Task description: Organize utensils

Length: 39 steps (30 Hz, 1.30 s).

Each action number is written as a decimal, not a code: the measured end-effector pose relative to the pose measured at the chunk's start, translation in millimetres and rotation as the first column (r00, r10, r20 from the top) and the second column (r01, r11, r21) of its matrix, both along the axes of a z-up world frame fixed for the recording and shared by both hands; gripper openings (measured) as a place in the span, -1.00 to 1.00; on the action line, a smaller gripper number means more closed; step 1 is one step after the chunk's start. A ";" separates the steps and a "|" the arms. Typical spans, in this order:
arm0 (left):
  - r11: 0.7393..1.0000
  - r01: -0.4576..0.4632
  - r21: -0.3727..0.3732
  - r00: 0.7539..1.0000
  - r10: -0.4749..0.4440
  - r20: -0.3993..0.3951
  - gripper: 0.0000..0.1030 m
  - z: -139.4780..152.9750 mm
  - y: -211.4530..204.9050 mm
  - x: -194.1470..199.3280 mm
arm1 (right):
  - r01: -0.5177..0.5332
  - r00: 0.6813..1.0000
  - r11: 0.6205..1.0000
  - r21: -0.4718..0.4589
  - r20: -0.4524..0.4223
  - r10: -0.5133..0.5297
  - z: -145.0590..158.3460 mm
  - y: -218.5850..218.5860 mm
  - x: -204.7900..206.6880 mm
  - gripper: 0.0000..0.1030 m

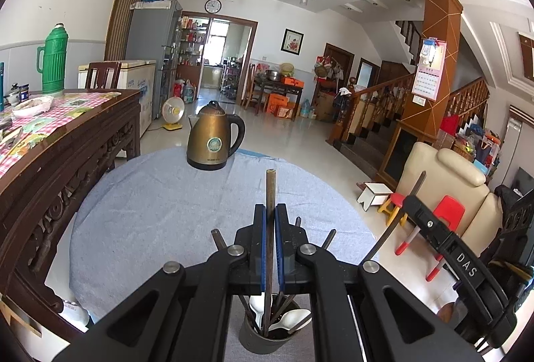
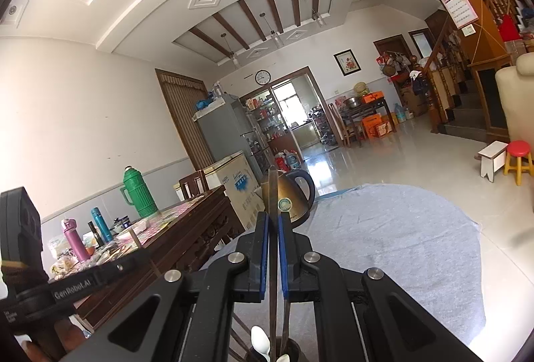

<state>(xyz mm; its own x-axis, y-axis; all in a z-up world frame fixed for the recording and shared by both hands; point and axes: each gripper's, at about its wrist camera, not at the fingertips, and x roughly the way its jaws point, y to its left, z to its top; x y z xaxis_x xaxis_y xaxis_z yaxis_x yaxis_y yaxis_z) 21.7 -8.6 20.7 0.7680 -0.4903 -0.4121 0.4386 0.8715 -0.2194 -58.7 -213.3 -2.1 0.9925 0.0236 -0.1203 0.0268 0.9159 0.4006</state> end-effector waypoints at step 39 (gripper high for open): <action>1.000 -0.005 0.027 0.998 0.006 -0.066 -0.90 -19.9 -14.6 10.9 | -0.016 0.998 0.999 -0.052 -0.060 0.013 -19.9 17.5 20.0 -0.87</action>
